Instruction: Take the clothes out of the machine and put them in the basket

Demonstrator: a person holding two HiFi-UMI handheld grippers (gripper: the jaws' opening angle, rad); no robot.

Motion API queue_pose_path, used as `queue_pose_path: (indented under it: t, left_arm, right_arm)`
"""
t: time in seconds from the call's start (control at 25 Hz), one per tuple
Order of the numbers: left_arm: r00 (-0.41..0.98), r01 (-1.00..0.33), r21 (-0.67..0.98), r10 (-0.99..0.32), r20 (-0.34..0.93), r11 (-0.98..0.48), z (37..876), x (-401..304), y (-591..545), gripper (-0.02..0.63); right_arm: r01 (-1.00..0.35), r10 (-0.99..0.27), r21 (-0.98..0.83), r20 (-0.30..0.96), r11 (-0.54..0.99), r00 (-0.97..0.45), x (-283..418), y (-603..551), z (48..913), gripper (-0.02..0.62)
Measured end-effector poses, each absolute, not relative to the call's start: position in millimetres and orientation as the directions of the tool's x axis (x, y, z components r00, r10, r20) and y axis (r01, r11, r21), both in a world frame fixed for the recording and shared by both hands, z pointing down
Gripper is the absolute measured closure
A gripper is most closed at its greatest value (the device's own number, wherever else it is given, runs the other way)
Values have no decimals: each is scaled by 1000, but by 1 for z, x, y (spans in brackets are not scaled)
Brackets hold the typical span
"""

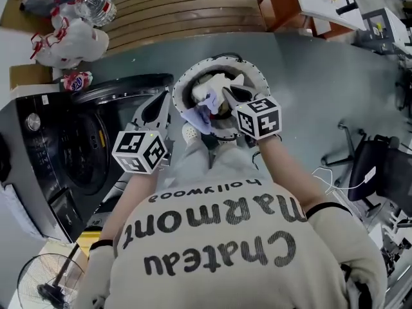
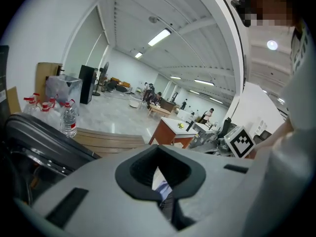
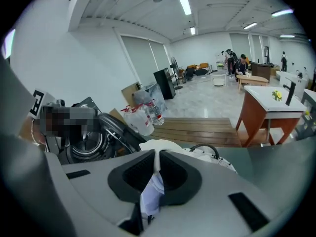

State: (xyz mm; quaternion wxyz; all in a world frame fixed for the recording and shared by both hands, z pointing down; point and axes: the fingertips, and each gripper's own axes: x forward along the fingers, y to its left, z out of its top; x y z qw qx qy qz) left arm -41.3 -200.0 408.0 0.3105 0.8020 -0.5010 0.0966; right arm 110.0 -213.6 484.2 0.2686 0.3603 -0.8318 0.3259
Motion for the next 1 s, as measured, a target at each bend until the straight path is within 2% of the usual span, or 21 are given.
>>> queue_pose_path:
  t: [0.4, 0.76, 1.0]
  left_arm:
    - [510, -854, 404, -680, 526, -328, 461, -44, -189, 598]
    - [484, -862, 438, -670, 562, -256, 486, -15, -161, 598]
    - [452, -868, 460, -678, 580, -186, 519, 3, -147, 598]
  right_arm:
    - [-795, -300, -371, 782, 479, -546, 110, -169, 571, 549]
    - [-683, -66, -438, 814, 585, -578, 110, -123, 625, 549]
    - [-634, 19, -463, 816, 619, -577, 119, -107, 658, 549]
